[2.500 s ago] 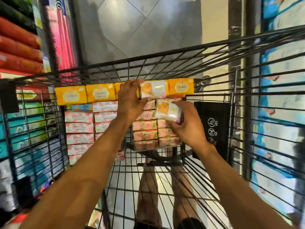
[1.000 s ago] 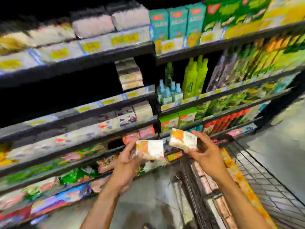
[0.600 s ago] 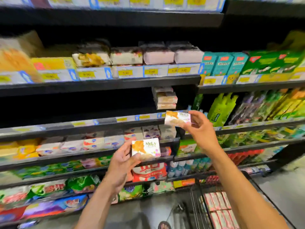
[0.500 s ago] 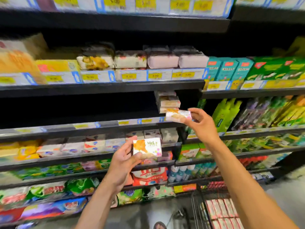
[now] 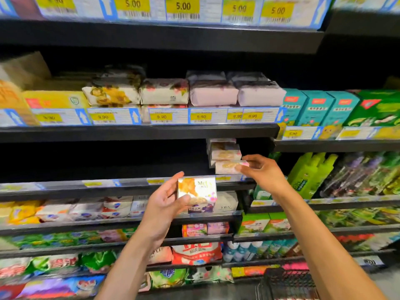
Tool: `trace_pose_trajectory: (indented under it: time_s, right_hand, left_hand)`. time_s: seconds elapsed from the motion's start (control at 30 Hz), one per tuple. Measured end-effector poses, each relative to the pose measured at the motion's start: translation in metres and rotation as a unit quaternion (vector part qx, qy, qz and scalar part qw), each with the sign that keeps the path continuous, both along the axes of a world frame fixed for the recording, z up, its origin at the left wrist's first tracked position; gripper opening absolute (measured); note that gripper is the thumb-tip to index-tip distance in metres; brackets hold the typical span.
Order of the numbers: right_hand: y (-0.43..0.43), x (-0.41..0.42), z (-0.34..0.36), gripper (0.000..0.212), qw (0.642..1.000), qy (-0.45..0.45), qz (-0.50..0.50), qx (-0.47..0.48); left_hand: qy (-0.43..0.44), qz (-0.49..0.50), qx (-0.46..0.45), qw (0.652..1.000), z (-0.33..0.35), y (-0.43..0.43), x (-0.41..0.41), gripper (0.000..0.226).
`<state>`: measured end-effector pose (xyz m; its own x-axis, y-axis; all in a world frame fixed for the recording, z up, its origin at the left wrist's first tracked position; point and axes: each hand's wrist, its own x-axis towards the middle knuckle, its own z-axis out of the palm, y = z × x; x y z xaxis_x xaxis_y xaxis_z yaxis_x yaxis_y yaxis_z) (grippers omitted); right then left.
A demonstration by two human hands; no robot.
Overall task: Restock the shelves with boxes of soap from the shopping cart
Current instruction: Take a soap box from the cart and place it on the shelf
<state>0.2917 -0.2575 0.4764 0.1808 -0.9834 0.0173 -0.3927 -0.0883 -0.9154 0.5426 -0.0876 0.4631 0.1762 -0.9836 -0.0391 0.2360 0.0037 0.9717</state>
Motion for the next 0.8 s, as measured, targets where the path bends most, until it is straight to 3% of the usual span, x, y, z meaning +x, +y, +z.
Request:
trace_pose_trajectory:
  time_s: [0.23,0.6,0.8]
  right_hand:
    - [-0.013,0.005,-0.003,0.044,0.999,-0.015,0.013,0.036]
    - [-0.022,0.02,-0.003,0.047,0.997,0.047,0.027,0.056]
    - [-0.023,0.023,-0.01,0.04,0.998,-0.004,-0.006,0.065]
  left_hand:
    - [-0.005,0.015,0.004,1.0,-0.002,-0.019,-0.003,0.059]
    - [0.0,0.024,0.005,1.0,-0.005,-0.021,-0.004,0.059]
    - [0.002,0.024,-0.003,1.0,-0.003,-0.019,-0.002,0.059]
